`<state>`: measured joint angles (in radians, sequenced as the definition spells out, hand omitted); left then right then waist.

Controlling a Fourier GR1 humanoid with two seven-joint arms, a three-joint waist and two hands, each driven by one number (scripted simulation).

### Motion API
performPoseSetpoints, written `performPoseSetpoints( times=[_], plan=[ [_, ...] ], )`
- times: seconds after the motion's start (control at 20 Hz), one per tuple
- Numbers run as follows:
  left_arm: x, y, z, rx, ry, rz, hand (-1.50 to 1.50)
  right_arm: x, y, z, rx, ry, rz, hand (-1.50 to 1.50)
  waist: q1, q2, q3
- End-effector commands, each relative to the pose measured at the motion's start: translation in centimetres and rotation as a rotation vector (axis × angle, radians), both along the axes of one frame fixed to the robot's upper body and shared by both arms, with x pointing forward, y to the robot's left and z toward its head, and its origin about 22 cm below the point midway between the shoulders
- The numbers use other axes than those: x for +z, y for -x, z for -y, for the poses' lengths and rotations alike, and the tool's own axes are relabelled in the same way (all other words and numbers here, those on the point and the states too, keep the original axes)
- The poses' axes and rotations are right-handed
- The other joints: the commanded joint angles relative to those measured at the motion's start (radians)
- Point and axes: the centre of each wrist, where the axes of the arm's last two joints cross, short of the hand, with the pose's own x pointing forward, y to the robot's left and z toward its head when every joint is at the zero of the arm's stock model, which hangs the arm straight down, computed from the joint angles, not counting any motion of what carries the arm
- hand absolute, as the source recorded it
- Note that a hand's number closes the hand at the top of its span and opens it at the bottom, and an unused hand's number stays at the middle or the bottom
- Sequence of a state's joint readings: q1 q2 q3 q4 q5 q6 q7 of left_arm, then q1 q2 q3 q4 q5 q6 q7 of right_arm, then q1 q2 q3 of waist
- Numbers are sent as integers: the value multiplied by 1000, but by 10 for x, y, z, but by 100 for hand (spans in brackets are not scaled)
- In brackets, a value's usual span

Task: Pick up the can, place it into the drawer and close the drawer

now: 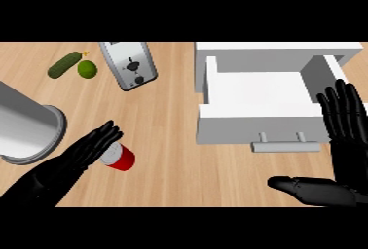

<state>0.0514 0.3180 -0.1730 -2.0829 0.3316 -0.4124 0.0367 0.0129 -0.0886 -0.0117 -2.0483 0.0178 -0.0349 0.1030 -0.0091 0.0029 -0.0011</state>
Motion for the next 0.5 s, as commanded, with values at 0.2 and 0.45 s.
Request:
performPoseSetpoints(
  times=[0.2,0.45],
  plan=[
    [16,6,-59,-148,-112,-119,-150,-7,7,15,-73,-5,-145,-150,13,-3,1],
    [5,14,-61,-130,-89,-160,-150,-9,54,20,-62,-17,-153,-150,5,-5,1]
  ],
)
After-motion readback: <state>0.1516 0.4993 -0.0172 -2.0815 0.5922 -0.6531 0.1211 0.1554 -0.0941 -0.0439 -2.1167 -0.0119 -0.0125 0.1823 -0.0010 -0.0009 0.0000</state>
